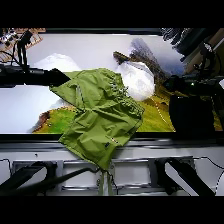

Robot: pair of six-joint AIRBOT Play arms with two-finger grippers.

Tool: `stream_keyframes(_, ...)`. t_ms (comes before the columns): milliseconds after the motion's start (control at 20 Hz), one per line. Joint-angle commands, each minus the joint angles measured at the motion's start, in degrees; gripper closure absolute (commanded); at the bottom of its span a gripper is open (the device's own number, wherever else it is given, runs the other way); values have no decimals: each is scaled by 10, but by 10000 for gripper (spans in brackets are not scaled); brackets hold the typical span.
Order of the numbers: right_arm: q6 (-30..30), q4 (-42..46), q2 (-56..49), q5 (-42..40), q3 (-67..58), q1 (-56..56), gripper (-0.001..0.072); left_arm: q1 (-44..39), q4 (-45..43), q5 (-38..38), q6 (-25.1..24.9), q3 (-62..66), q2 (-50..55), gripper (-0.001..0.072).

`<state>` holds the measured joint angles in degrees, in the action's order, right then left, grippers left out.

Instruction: Fold the clothes and pants, and hang the long-sleeved shirts on hangers.

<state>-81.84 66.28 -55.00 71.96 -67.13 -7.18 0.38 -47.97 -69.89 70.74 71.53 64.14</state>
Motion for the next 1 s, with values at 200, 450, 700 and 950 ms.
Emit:
stream_keyframes(200,0,0,0,0,-1,1,209,0,0,0,0,1,0,298)
stream_keyframes(450,0,-1,0,-9,-1,1,209,0,0,2,0,1,0,298)
stream_keyframes(700,0,0,0,-29,-1,1,209,0,0,2,0,1,0,298)
stream_keyframes(950,0,-1,0,-51,-1,1,209,0,-14,-81,53,-21,-8,486)
